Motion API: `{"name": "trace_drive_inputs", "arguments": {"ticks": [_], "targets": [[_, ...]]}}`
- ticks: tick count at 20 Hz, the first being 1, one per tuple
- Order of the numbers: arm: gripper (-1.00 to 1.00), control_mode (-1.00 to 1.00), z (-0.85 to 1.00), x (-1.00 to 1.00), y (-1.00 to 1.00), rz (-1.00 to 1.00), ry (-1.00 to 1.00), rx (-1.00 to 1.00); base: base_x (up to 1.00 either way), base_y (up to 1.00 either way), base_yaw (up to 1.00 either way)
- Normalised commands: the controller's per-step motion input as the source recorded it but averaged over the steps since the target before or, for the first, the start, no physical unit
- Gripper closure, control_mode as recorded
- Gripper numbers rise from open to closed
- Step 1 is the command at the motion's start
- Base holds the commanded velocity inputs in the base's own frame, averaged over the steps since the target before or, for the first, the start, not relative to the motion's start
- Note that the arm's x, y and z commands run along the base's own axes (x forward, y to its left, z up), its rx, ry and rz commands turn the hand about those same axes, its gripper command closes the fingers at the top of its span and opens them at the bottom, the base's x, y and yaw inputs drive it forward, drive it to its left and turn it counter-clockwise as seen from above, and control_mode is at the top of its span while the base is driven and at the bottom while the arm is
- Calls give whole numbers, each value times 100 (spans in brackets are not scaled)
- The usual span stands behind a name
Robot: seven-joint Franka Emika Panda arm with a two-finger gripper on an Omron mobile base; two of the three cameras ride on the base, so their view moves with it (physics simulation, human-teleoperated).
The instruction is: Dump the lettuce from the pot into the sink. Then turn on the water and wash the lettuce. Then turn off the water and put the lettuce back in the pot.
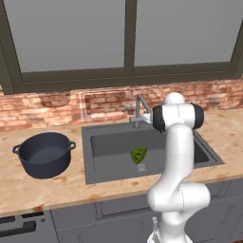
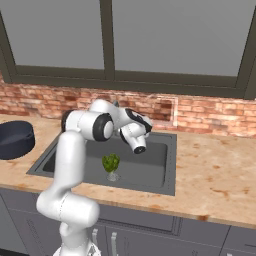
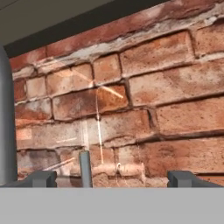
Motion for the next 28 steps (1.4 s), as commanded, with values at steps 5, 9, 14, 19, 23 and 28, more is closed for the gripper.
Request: {"name": "trace_drive_inputs", "arguments": {"ticks": [5,9,14,19,23,28], "targets": [[-100,-100,-18,26,0,0,0,0,0,0,0],[-100,-100,-12,34,0,0,0,0,0,0,0],[-100,-100,-16,40,0,0,0,0,0,0,0],[-100,-100,-16,32,0,0,0,0,0,0,0],[-100,-100,-25,23,0,0,0,0,0,0,0],[100,-100,-19,13,0,0,0,4,0,0,0]]}}
